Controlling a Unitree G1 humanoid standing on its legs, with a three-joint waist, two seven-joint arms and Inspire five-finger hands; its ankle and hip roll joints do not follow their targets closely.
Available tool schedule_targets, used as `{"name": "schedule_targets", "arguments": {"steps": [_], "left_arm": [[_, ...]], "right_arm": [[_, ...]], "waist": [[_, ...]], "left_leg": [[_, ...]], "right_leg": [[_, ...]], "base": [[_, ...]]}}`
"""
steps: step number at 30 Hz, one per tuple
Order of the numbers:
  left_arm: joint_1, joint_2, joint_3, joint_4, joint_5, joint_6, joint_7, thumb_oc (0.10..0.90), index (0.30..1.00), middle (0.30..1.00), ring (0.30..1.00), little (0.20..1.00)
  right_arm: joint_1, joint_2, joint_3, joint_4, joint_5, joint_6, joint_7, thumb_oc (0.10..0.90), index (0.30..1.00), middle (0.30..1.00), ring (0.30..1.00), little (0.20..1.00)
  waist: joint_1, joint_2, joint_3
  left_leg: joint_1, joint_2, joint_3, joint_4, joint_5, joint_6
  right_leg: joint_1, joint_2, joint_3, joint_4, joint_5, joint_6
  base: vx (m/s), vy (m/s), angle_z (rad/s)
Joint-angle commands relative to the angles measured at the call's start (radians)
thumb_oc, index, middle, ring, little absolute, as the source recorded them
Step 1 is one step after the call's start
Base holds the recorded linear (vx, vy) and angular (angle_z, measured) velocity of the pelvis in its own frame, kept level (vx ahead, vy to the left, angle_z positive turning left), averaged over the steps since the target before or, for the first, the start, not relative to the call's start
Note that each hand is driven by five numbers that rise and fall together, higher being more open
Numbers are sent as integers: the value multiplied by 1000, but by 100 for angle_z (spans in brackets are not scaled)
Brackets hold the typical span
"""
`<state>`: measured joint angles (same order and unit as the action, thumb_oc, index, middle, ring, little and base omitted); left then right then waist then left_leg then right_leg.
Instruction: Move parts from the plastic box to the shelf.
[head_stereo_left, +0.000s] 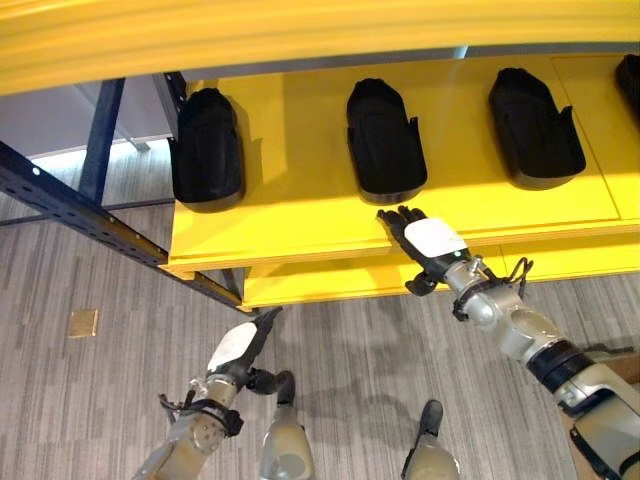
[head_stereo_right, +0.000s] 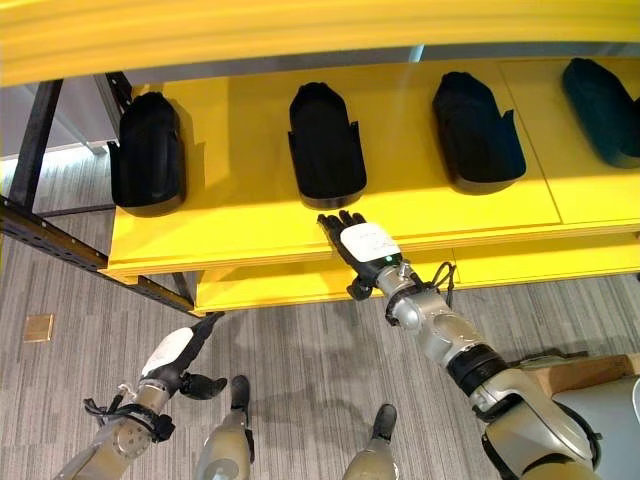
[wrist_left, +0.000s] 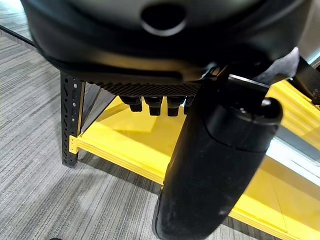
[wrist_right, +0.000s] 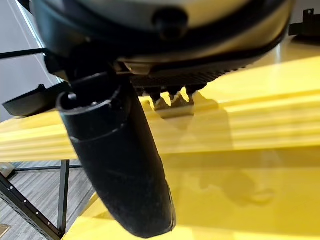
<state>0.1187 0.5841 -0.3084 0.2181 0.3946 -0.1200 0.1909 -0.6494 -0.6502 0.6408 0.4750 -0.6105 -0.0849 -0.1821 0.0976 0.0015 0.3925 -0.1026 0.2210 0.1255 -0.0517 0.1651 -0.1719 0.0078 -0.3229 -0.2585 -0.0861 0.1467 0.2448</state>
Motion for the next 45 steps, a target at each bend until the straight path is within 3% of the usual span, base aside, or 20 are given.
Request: {"name": "schedule_targets", "arguments": {"steps": [1,25,45], "left_arm": [[-13,66,52,-85,-27,-51,70,900,1000,1000,1000,1000],[-1,75,82,-95,-17,-45,90,900,1000,1000,1000,1000],[-4,67,83,-74,-6,-34,93,900,1000,1000,1000,1000]], "right_arm": [[-130,6,22,15,-17,9,-23,900,1000,1000,1000,1000],[-150,35,33,39,-15,18,-24,900,1000,1000,1000,1000],[-123,34,23,10,-20,15,-23,900,1000,1000,1000,1000]], "waist": [[18,-37,-9],[47,-47,13],[36,-56,15]], "left_leg": [[-5,-62,24,4,-50,92],[-37,-73,5,12,-48,97],[-34,-65,8,15,-50,94]], "right_leg": [[-84,-14,48,176,-63,-59],[-103,-23,30,187,-64,-62],[-108,-17,35,189,-66,-65]], "base": [[0,0,0],[0,3,2],[0,0,0]]}}
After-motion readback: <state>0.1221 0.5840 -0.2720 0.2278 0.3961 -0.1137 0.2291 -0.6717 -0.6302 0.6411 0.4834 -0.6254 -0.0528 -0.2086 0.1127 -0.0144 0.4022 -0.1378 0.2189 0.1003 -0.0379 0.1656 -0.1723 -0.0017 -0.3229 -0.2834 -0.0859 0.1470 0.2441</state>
